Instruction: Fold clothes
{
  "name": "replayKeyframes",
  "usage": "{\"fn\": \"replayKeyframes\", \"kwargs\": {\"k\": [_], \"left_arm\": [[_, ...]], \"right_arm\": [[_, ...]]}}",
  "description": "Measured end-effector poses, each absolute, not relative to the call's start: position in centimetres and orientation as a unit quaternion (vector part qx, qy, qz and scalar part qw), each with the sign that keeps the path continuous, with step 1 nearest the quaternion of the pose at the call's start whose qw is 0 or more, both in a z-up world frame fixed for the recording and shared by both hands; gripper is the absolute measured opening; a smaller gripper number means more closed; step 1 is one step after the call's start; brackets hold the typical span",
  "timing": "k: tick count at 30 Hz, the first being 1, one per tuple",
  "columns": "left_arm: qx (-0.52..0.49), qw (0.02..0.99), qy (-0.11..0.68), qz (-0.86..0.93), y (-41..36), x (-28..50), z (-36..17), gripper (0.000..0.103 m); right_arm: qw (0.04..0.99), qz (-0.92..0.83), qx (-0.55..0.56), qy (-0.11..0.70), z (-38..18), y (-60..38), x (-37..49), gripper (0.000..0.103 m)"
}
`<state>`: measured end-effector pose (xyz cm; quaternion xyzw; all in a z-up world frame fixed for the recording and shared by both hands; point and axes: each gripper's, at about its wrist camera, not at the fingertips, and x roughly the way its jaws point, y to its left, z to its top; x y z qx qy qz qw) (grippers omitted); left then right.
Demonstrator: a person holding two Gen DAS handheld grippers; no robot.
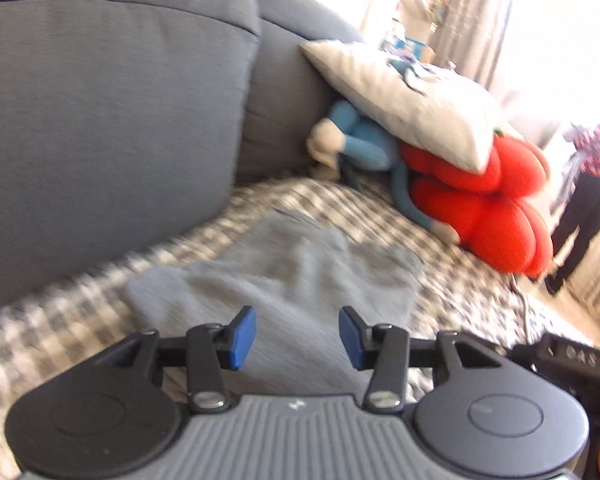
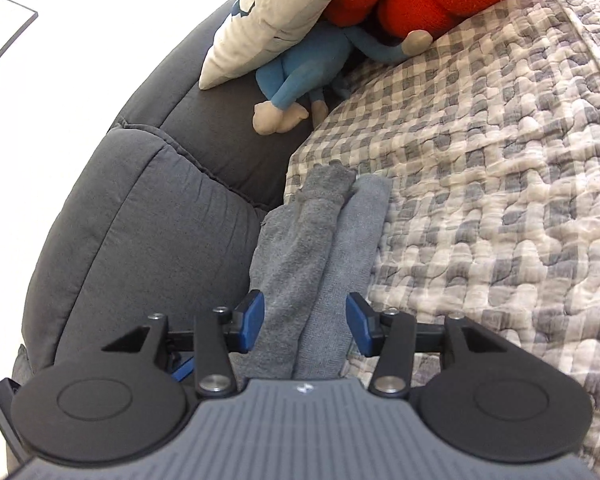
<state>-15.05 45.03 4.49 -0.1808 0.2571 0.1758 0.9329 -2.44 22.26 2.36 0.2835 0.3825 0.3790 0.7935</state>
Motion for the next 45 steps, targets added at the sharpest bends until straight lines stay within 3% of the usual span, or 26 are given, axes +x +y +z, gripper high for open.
{"fn": "replayKeyframes", "kwargs": {"k": [5, 11, 18, 22, 24, 26, 28, 34, 36, 43, 44, 45], "left_arm": [[-0.169, 0.94, 0.224, 0.193, 43.2, -15.3, 0.9, 0.048], [-0.174, 0.945, 0.205, 0.189, 43.2, -16.1, 0.5, 0.048], [-0.185, 0.949, 0.189, 0.173, 43.9, -16.5, 0.1, 0.048], [-0.187, 0.949, 0.19, 0.165, 44.1, -16.6, 0.2, 0.048], [-0.191, 0.95, 0.19, 0.159, 44.3, -16.7, 0.1, 0.048], [-0.193, 0.95, 0.189, 0.156, 44.4, -16.7, 0.0, 0.048], [-0.192, 0.95, 0.19, 0.156, 44.4, -16.7, -0.1, 0.048], [-0.188, 0.951, 0.192, 0.154, 44.7, -16.7, -0.1, 0.048], [-0.186, 0.951, 0.192, 0.155, 44.7, -16.8, -0.1, 0.048], [-0.184, 0.947, 0.204, 0.167, 44.3, -16.9, 0.8, 0.048], [-0.185, 0.945, 0.205, 0.172, 44.2, -17.0, 1.1, 0.049], [-0.187, 0.944, 0.207, 0.177, 44.1, -17.1, 1.4, 0.049]], "right_arm": [[0.817, 0.367, 0.251, 0.368, 2.3, 22.1, -2.4, 0.05], [0.822, 0.396, 0.227, 0.34, 3.2, 22.0, -1.9, 0.036], [0.825, 0.45, 0.085, 0.33, 6.3, 28.5, -0.8, 0.036], [0.817, 0.453, 0.013, 0.355, 5.0, 33.3, 1.0, 0.036], [0.83, 0.43, -0.019, 0.354, 3.6, 34.4, 2.1, 0.015], [0.839, 0.412, -0.004, 0.356, 2.7, 34.3, 3.4, 0.0], [0.842, 0.396, 0.031, 0.364, 2.4, 33.8, 4.6, 0.0], [0.877, 0.36, -0.031, 0.317, 4.3, 34.3, 4.1, 0.0], [0.879, 0.356, -0.007, 0.317, 5.1, 33.0, 4.0, 0.018], [0.824, 0.441, 0.01, 0.355, 6.1, 27.1, 0.8, 0.018], [0.818, 0.453, 0.009, 0.355, 6.3, 25.9, 0.0, 0.023], [0.813, 0.462, 0.006, 0.353, 6.5, 24.5, -0.8, 0.037]]}}
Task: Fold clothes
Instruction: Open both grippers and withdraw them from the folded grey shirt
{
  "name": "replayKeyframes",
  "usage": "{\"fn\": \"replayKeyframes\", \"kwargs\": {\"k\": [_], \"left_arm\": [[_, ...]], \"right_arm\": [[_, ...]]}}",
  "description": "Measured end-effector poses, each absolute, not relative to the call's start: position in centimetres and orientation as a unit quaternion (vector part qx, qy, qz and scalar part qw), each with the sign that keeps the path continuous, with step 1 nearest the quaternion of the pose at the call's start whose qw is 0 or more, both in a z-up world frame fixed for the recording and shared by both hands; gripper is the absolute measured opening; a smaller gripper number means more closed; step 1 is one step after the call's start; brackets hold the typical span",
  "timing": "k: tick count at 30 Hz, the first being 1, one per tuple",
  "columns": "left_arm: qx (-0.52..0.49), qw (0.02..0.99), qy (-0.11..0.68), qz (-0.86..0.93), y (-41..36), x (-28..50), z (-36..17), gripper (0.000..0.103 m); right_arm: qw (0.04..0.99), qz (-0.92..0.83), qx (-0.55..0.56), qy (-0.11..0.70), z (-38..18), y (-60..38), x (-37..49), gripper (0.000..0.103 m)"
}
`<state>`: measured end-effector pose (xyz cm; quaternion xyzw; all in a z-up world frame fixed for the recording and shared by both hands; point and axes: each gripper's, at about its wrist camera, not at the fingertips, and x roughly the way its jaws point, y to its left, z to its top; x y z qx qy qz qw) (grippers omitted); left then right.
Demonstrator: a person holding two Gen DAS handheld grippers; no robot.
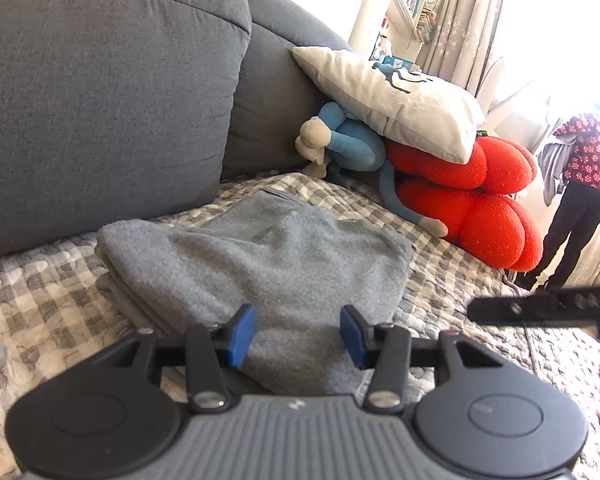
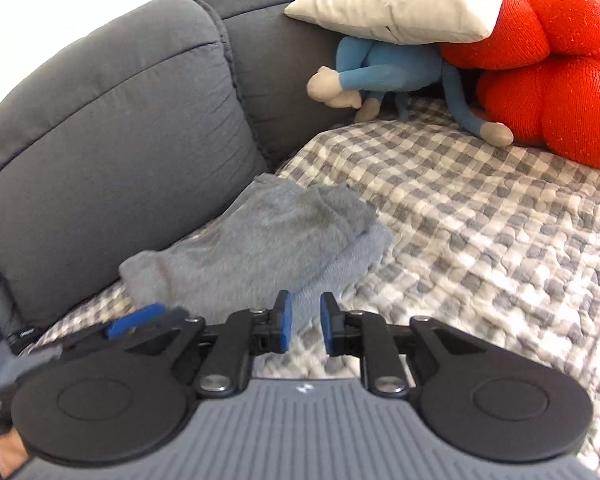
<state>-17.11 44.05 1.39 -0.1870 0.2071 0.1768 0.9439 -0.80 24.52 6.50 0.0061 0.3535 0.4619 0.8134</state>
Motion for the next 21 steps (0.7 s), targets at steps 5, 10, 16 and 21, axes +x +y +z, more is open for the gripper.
{"fn": "replayKeyframes", "kwargs": {"k": [5, 10, 16, 21], "left_arm": [[-0.207, 0.933, 0.21, 0.208, 41.9, -18.3, 2.8, 0.052], [-0.172, 0.939, 0.206, 0.214, 36.7, -19.9, 4.8, 0.065], [-0.149, 0.94, 0.219, 0.216, 31.7, -21.0, 5.4, 0.076], [-0.126, 0.937, 0.228, 0.231, 29.4, -21.7, 4.9, 0.08]], "right_arm": [[0.805, 0.49, -0.026, 0.334, 7.2, 19.3, -3.4, 0.056], [0.802, 0.505, 0.005, 0.319, 7.2, 15.1, -4.1, 0.072], [0.796, 0.522, 0.054, 0.303, 6.1, 11.4, -4.5, 0.072], [0.79, 0.533, 0.098, 0.286, 5.0, 9.4, -5.1, 0.076]]}}
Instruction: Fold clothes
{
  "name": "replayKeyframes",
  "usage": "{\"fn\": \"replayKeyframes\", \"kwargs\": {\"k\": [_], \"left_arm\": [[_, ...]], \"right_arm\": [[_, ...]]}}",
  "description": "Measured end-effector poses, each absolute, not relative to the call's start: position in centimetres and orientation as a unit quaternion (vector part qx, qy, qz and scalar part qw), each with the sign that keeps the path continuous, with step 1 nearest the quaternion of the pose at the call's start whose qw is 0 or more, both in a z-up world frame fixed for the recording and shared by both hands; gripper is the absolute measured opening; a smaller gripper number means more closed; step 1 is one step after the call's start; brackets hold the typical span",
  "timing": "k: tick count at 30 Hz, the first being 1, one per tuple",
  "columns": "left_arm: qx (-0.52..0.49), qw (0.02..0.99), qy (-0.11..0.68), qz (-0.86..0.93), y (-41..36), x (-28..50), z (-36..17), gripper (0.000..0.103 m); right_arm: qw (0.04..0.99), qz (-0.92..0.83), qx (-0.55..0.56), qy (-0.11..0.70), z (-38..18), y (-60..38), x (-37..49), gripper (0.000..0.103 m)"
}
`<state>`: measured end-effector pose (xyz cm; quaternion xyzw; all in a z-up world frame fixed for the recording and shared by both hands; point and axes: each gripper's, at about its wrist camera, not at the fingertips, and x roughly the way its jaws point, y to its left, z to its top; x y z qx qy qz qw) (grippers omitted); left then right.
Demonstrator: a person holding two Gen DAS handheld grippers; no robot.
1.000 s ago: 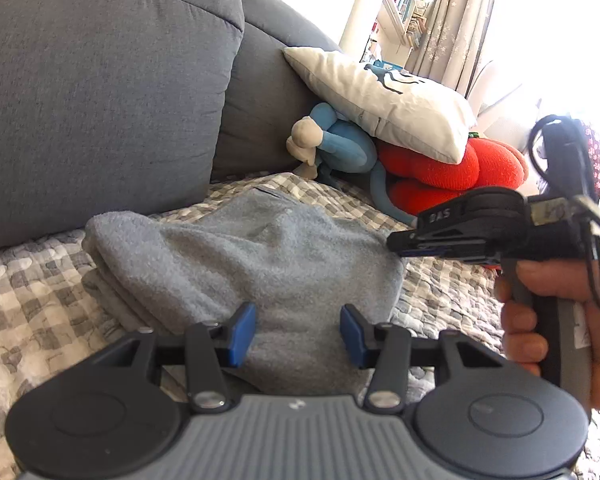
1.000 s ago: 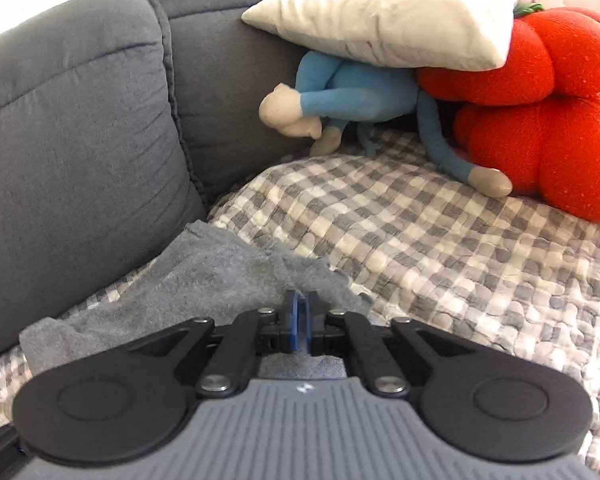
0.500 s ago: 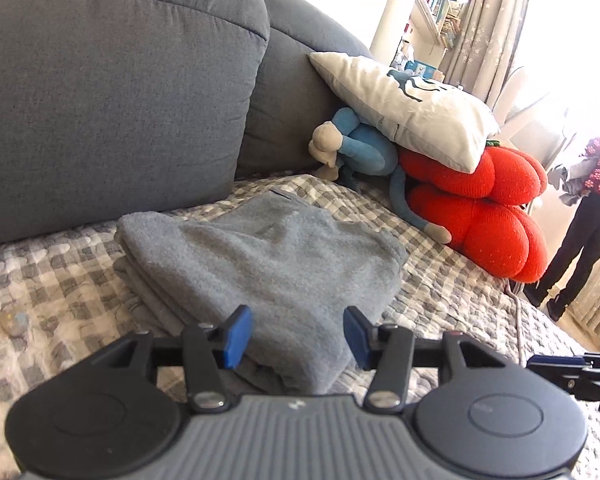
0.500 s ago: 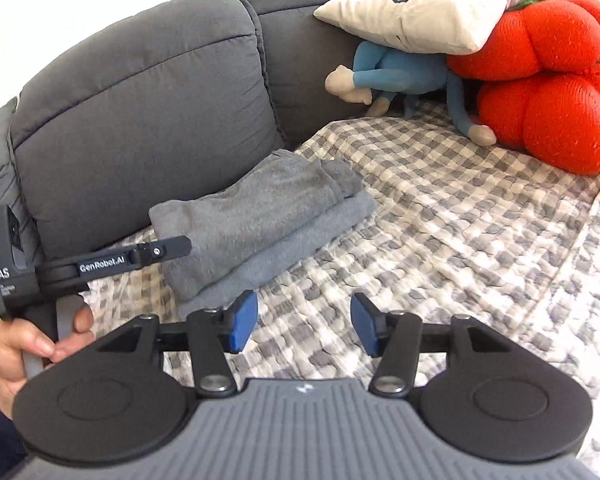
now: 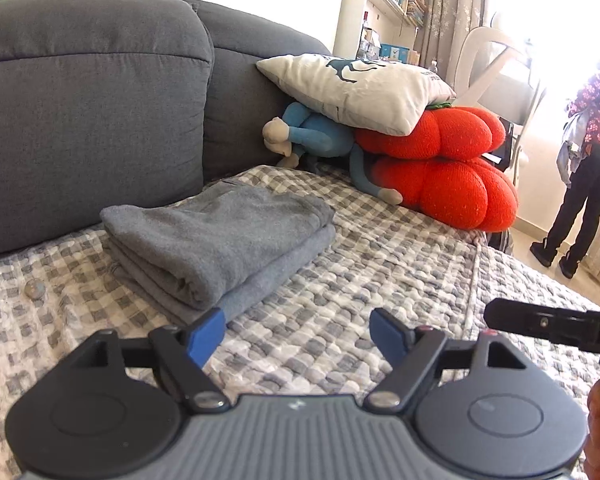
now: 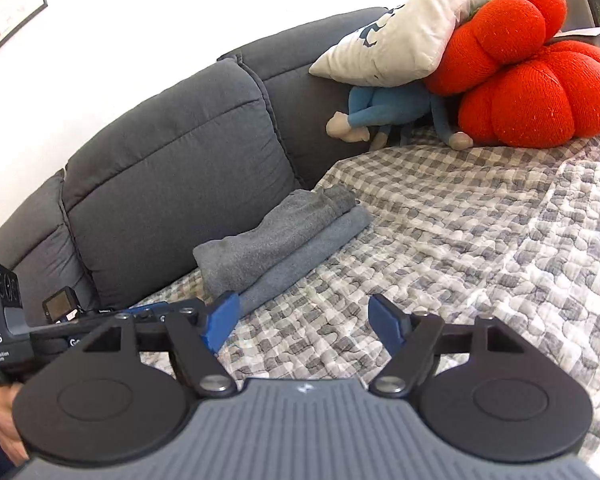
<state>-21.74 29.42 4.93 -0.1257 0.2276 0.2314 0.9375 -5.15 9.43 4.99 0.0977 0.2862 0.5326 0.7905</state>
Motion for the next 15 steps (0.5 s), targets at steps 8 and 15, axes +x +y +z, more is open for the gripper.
{"fn": "replayKeyframes", "kwargs": {"k": [8, 15], "left_arm": [[-0.091, 0.934, 0.231, 0.258, 27.8, -23.5, 4.5, 0.088], [-0.077, 0.93, 0.261, 0.247, 26.0, -22.3, 2.7, 0.089]], "right_arm": [[0.772, 0.548, 0.148, 0.285, 1.2, 6.0, -4.9, 0.092], [0.748, 0.541, 0.245, 0.296, 0.0, 3.8, -2.7, 0.103]]}}
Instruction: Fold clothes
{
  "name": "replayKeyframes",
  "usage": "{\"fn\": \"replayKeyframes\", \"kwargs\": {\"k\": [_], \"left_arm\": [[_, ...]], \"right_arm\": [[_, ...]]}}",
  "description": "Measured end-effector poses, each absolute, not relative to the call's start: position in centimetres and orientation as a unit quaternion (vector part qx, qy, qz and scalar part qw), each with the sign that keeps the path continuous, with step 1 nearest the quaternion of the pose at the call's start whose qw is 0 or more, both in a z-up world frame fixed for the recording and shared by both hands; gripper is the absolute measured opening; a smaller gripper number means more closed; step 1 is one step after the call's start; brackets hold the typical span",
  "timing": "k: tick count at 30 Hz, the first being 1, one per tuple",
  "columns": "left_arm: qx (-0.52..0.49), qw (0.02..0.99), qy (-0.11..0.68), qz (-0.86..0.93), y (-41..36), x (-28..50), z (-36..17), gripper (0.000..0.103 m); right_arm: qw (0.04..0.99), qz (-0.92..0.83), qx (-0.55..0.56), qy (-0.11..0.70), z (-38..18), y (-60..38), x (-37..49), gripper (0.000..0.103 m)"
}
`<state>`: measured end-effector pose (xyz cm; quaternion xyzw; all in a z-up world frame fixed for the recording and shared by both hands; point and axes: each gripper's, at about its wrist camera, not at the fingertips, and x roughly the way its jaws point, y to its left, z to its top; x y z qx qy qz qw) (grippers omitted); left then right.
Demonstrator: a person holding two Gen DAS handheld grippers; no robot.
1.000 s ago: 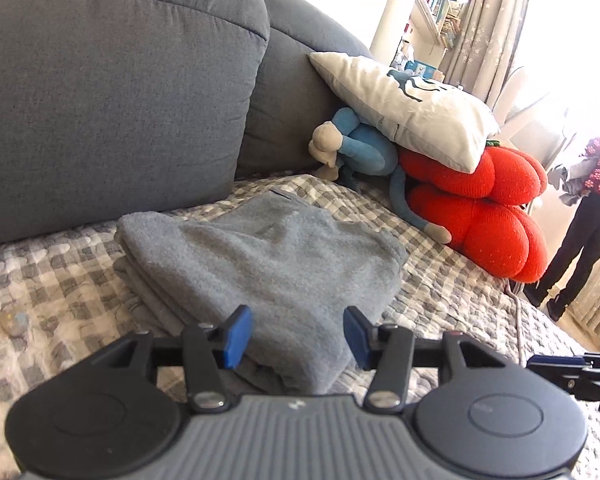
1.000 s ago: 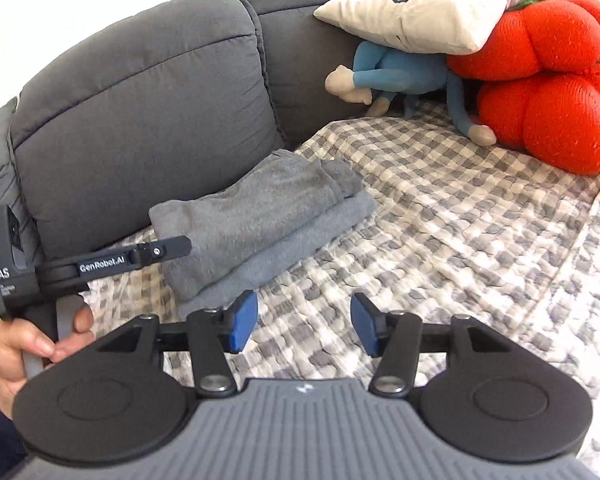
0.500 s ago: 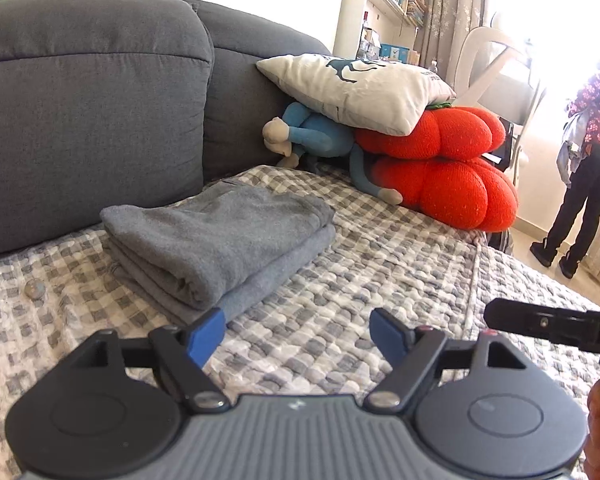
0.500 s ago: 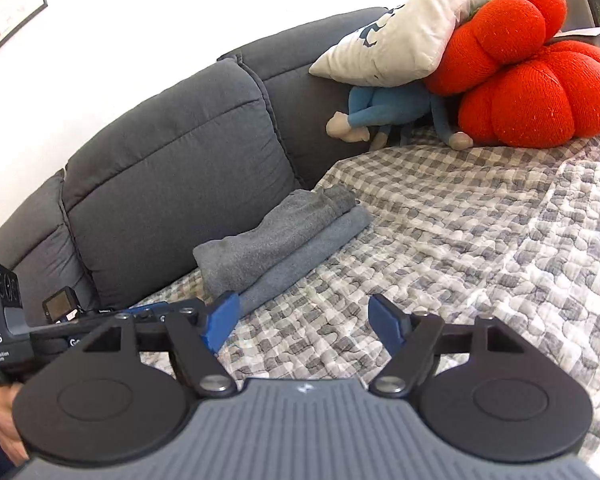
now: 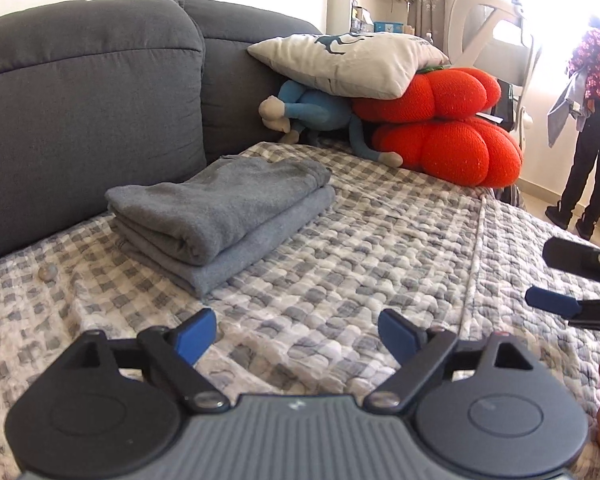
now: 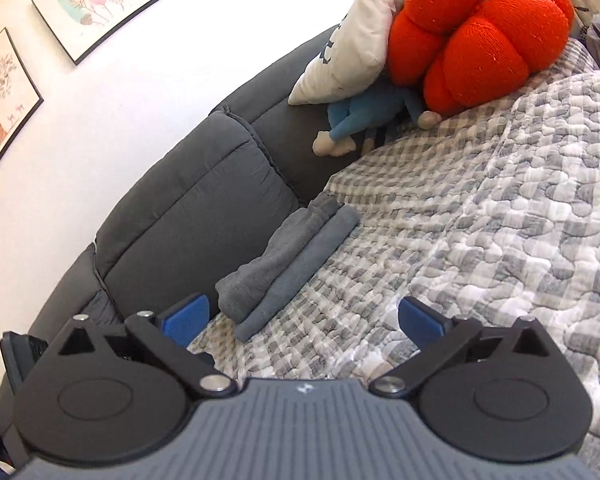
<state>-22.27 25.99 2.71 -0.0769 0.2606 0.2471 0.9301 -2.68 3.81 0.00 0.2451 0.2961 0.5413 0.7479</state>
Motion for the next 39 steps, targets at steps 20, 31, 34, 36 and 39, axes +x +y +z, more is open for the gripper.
{"fn": "replayKeyframes", "kwargs": {"k": [20, 31, 34, 36, 39], "left_arm": [[-0.115, 0.902, 0.29, 0.298, 26.7, -22.9, 1.6, 0.095], [-0.121, 0.886, 0.31, 0.323, 25.1, -21.7, 1.0, 0.101], [-0.12, 0.886, 0.307, 0.328, 25.2, -21.8, 1.1, 0.101], [-0.115, 0.884, 0.305, 0.337, 25.2, -21.8, 1.1, 0.101], [-0.117, 0.881, 0.306, 0.341, 25.3, -21.8, 0.9, 0.101]], "right_arm": [[0.736, 0.568, 0.224, 0.291, 0.1, 4.3, -3.3, 0.103], [0.733, 0.557, 0.243, 0.306, -0.3, 3.9, -2.7, 0.103], [0.732, 0.554, 0.248, 0.309, -0.4, 3.9, -2.6, 0.103], [0.731, 0.551, 0.253, 0.313, -0.5, 3.8, -2.5, 0.103], [0.729, 0.547, 0.261, 0.318, -0.7, 3.7, -2.4, 0.103]]}}
